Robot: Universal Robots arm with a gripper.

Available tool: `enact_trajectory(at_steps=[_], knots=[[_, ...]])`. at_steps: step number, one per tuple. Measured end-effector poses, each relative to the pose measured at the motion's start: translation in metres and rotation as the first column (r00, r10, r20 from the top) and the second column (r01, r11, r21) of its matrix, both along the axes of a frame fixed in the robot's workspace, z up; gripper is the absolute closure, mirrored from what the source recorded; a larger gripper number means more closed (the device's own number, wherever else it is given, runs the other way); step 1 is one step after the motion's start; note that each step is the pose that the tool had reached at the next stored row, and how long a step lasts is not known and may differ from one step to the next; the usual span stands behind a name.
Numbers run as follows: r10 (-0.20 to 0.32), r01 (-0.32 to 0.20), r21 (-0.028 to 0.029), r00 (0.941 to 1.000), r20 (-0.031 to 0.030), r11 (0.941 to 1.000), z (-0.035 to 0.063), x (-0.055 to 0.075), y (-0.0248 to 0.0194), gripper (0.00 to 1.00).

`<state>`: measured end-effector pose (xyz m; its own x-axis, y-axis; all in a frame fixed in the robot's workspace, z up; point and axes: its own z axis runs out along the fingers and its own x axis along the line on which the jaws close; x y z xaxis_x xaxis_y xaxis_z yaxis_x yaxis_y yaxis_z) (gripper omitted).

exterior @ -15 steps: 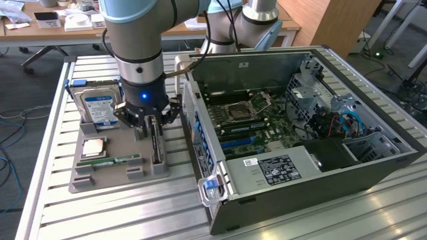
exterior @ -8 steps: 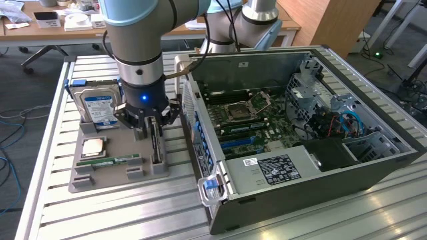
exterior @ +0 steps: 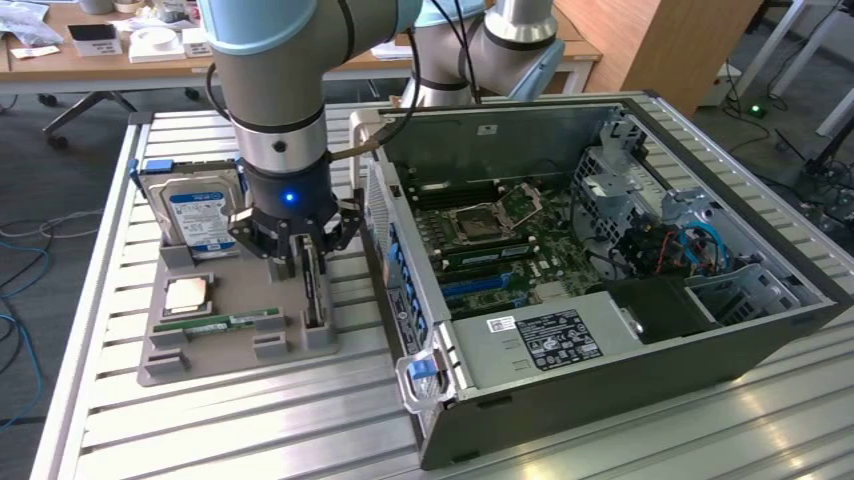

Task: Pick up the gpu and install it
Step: 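Pick up the gpu and move the gpu toward the slot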

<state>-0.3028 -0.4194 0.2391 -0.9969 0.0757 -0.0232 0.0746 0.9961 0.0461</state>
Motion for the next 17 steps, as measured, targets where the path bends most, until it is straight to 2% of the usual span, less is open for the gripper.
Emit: enact_trajectory(at_steps=[17], knots=[[0.0,0.0,0.0002,1.0,0.0002,1.0,-0.0046,0.0,0.0,0.58]])
